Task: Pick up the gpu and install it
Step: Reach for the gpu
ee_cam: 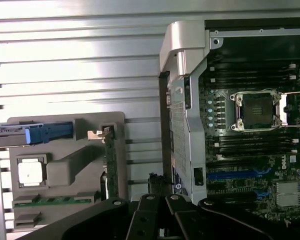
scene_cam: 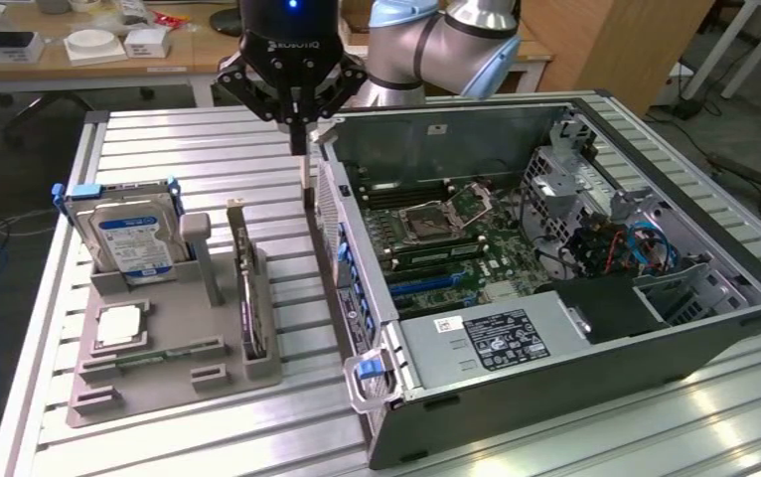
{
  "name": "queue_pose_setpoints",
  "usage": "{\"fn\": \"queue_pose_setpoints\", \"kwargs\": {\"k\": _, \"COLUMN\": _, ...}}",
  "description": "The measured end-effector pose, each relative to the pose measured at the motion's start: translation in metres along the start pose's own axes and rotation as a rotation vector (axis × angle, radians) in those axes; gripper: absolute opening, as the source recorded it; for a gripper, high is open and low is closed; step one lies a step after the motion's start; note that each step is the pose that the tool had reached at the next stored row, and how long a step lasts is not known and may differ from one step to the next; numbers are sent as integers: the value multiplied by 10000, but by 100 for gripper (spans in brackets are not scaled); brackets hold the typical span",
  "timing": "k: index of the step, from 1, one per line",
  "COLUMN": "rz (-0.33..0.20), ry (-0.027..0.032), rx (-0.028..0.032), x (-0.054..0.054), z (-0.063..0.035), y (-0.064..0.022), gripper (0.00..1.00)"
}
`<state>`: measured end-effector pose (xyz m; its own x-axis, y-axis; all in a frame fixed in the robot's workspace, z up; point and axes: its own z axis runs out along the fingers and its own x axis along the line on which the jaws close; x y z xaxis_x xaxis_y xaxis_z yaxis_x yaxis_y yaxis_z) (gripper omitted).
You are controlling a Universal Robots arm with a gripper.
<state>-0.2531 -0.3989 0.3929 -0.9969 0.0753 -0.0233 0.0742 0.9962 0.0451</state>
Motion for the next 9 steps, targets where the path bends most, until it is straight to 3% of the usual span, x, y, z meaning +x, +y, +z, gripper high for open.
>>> {"fn": "queue_pose_setpoints", "kwargs": {"k": 9, "rz": -1, "ry": -1, "rx": 0, "x": 93, "z": -1, "y": -7, "gripper": 10}}
